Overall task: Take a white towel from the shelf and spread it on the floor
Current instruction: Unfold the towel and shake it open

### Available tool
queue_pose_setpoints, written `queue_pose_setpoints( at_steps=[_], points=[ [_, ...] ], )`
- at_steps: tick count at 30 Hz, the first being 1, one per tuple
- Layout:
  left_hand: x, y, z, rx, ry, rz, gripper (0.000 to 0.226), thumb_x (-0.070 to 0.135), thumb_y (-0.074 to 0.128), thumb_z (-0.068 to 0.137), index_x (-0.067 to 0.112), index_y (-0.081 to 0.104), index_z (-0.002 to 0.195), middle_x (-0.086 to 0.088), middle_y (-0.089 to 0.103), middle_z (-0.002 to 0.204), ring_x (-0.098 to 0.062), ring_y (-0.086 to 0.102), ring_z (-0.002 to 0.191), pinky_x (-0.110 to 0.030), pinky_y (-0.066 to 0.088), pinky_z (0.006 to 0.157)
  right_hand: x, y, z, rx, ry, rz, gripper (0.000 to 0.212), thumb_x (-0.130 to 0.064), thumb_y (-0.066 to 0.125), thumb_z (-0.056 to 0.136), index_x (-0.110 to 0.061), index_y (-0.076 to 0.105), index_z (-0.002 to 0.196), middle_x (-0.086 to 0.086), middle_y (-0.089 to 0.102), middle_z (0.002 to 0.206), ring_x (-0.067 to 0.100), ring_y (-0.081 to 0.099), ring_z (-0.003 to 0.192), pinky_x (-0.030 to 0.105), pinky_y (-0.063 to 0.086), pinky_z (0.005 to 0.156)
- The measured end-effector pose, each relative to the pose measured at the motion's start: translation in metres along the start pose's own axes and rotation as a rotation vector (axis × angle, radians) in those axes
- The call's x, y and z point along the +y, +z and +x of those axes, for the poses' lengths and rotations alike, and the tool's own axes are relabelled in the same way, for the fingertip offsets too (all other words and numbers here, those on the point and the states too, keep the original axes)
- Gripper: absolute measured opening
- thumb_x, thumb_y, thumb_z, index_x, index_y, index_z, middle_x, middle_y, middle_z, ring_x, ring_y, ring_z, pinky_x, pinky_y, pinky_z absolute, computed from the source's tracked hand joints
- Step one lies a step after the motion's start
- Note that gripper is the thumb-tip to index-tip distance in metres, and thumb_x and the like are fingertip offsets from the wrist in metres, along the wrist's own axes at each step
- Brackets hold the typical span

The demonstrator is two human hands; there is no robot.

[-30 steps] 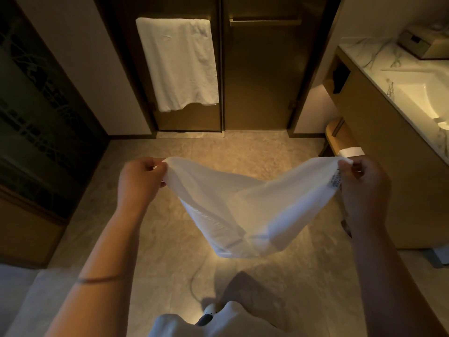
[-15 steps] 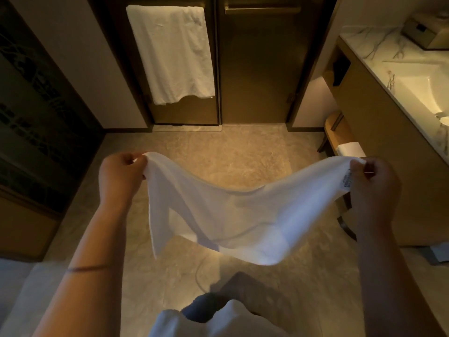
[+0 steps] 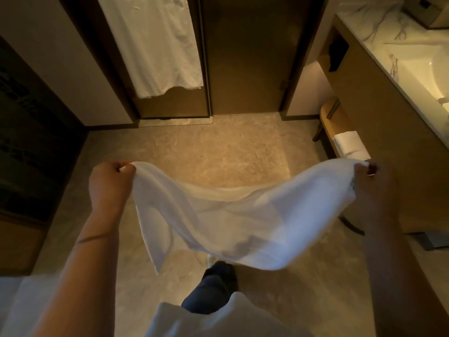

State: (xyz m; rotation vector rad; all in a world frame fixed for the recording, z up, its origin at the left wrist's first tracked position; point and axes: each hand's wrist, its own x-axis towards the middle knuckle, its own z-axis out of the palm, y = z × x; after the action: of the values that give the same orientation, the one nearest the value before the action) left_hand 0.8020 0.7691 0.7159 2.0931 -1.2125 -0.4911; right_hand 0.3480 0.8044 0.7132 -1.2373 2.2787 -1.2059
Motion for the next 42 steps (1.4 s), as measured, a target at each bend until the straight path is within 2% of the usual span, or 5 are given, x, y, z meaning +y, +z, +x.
queue_pose_setpoints(
  at_steps=[10, 16, 26, 38, 42],
  points=[
    [0.025, 0.06, 0.095, -0.182, -0.089, 0.001, 0.024, 0.021, 0.053, 0.093, 0.012, 0.068, 0.11, -0.012, 0.066, 0.096, -0.025, 0.059, 0.085, -0.039, 0.047, 0.074, -0.049, 0.092, 0.051, -0.055, -0.064, -0.107, 0.018, -0.025, 0.047, 0.098, -0.011, 0.057, 0.104, -0.002, 0.053, 0.092, 0.015, 0.05, 0.086, 0.031, 0.04, 0.075],
    [0.045, 0.105, 0.138, -0.311, -0.009, -0.061, 0.017, 0.018, 0.06, 0.085, 0.014, 0.075, 0.091, -0.006, 0.068, 0.074, -0.028, 0.068, 0.078, -0.042, 0.056, 0.073, -0.06, 0.141, 0.079, -0.124, -0.038, -0.233, 0.02, -0.024, 0.048, 0.097, -0.009, 0.06, 0.101, 0.012, 0.064, 0.092, 0.029, 0.059, 0.087, 0.048, 0.051, 0.077],
    [0.086, 0.15, 0.184, -0.428, 0.044, -0.134, 0.017, 0.021, 0.061, 0.087, 0.022, 0.075, 0.097, 0.002, 0.073, 0.082, -0.018, 0.069, 0.078, -0.048, 0.058, 0.077, -0.073, 0.178, 0.125, -0.112, -0.063, -0.207, 0.017, -0.022, 0.049, 0.098, -0.012, 0.06, 0.107, 0.001, 0.059, 0.094, 0.016, 0.053, 0.082, 0.031, 0.042, 0.07],
    [0.173, 0.239, 0.216, -0.336, 0.037, -0.033, 0.018, 0.022, 0.048, 0.096, 0.024, 0.065, 0.101, 0.004, 0.064, 0.09, -0.004, 0.056, 0.078, -0.025, 0.042, 0.062, -0.04, 0.204, 0.259, -0.223, -0.057, -0.183, 0.013, -0.028, 0.049, 0.097, -0.02, 0.056, 0.102, -0.004, 0.058, 0.09, 0.017, 0.057, 0.08, 0.026, 0.041, 0.061],
    [0.221, 0.273, 0.232, -0.319, 0.061, 0.012, 0.021, 0.021, 0.048, 0.097, 0.018, 0.066, 0.107, 0.002, 0.064, 0.093, -0.01, 0.056, 0.079, -0.022, 0.039, 0.059, -0.028, 0.203, 0.315, -0.234, -0.044, -0.134, 0.009, -0.028, 0.049, 0.097, -0.022, 0.056, 0.098, -0.002, 0.06, 0.089, 0.018, 0.058, 0.08, 0.028, 0.044, 0.061]
  ],
)
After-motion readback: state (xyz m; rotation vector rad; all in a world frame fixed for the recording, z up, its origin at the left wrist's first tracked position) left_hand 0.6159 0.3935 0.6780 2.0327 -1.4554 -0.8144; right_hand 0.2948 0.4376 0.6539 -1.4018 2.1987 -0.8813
